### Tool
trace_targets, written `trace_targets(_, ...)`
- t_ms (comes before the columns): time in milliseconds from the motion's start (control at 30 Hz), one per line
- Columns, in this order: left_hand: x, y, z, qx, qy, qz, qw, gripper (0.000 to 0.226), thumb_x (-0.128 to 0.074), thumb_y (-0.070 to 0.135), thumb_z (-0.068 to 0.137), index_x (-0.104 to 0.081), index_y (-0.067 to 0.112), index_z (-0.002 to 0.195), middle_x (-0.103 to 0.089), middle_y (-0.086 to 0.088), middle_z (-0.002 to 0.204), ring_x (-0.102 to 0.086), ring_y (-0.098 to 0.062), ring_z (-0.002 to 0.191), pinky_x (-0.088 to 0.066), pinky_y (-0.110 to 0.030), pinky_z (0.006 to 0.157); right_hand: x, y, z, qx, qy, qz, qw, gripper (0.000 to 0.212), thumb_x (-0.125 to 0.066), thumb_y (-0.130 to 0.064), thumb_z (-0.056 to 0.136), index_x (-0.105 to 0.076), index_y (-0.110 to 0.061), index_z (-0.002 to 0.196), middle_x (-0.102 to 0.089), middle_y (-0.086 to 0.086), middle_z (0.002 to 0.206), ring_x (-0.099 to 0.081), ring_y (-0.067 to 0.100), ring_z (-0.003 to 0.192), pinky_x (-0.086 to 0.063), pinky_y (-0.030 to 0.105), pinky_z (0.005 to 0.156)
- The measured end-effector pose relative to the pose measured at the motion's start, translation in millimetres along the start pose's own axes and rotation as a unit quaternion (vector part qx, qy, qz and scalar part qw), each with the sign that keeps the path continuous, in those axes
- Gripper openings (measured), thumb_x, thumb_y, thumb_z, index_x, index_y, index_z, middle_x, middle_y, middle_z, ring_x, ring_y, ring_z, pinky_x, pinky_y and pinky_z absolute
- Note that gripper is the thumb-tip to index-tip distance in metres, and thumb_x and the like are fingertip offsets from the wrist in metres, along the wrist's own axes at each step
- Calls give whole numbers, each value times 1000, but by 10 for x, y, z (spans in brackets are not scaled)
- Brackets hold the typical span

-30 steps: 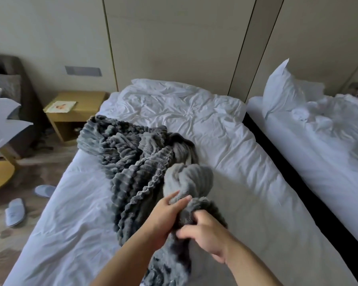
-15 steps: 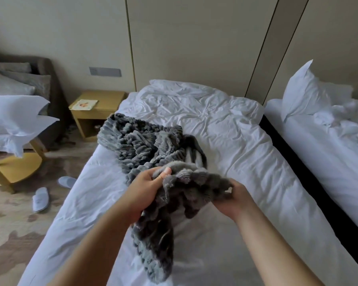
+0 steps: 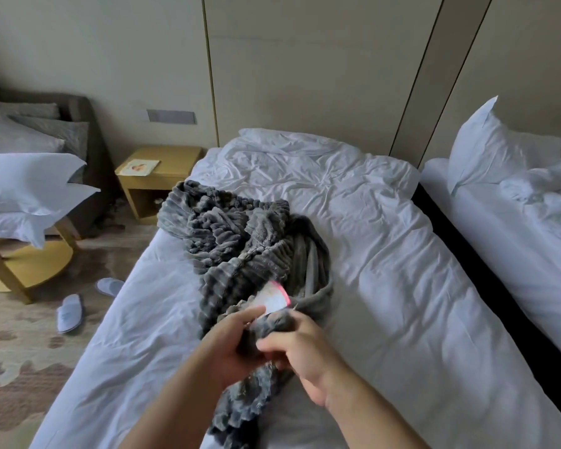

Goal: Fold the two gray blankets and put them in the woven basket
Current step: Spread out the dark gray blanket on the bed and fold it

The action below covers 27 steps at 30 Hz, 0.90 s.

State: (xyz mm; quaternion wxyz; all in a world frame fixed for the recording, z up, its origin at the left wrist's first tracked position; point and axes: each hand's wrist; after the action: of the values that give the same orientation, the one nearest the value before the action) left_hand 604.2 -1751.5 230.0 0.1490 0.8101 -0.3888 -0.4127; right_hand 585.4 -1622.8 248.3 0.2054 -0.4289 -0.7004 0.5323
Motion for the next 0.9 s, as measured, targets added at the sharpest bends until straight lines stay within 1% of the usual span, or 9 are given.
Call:
trace_targets(133,210,46,-27,-57,128,2,990,14,-41,-7,85,-54,-10,90,-57,-19,66,-55,-23,44,-45,-22,36,200,209,107,-90,45,50,994,6,-59,-12,77,-61,-18,76,-59,-2,64,-53,12,60,-39,23,54)
trace_targets(233,137,90,-240,-69,79,29,994,18,-53,-3,74,-53,2,56,-47,-8,41,-48,-15,30,-37,-14,32,340,261,308,-170,140,223,950,19,-54,-29,91,-56,-12,82,-56,12,73,-53,23,63,-43,32,62)
trace_targets(333,-30,142,-451,-48,13,121,991,23,-52,2,60,-58,2,37,-51,-9,38,-51,-18,28,-35,-12,30,370,169,427,-168,26,343,924,50,-43,-48,92,-68,-5,98,-69,21,91,-65,31,81,-46,42,86)
trace_targets(400,-55,205,-495,-11,5,129,992,20,-52,10,64,-65,0,52,-57,-10,45,-54,-18,33,-37,-12,33,406,118,491,-147,5,369,918,50,-37,-37,94,-66,2,103,-64,25,108,-62,35,94,-41,42,95)
trace_targets(467,-7,292,-492,-24,41,129,990,16,-64,16,59,-62,3,68,-54,-8,51,-51,-18,38,-37,-16,39,473,25,561,-140,56,346,926,33,-35,-19,93,-61,1,93,-59,21,95,-60,32,83,-50,35,78)
trace_targets(533,83,337,-479,-46,64,95,992,26,-73,15,49,-59,4,69,-44,-8,51,-43,-17,37,-28,-15,40,592,-17,605,-140,120,378,907,24,-40,-12,85,-59,-3,75,-59,18,77,-60,32,68,-54,32,61)
trace_targets(700,89,382,-514,-94,61,-1,994,5,-68,8,56,-66,4,53,-52,-6,47,-45,-12,32,-34,-12,32,821,-146,535,-60,156,462,871,19,-51,-9,65,-69,-5,62,-70,17,69,-68,33,66,-58,41,61)
trace_targets(833,89,592,-563,-157,106,-35,981,20,-56,-1,71,-59,6,52,-49,-1,39,-43,-7,27,-34,-11,29,1072,-359,591,-51,212,556,802,17,-57,-13,79,-67,-9,93,-70,17,89,-63,33,89,-51,45,80)
trace_targets(900,229,784,-640,-240,164,-38,956,21,-46,2,85,-54,10,67,-54,1,49,-49,-4,32,-39,-11,34,1290,-362,605,-16,263,609,748,5,-54,-9,82,-59,-11,81,-63,14,64,-62,22,67,-53,29,71)
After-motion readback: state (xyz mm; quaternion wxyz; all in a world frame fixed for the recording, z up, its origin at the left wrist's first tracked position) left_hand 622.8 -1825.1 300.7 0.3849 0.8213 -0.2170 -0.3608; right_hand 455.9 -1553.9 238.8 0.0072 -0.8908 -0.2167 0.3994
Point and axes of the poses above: each hand's wrist, its own z-axis towards the middle knuckle, its own x-axis out of the back of the hand, y = z × x
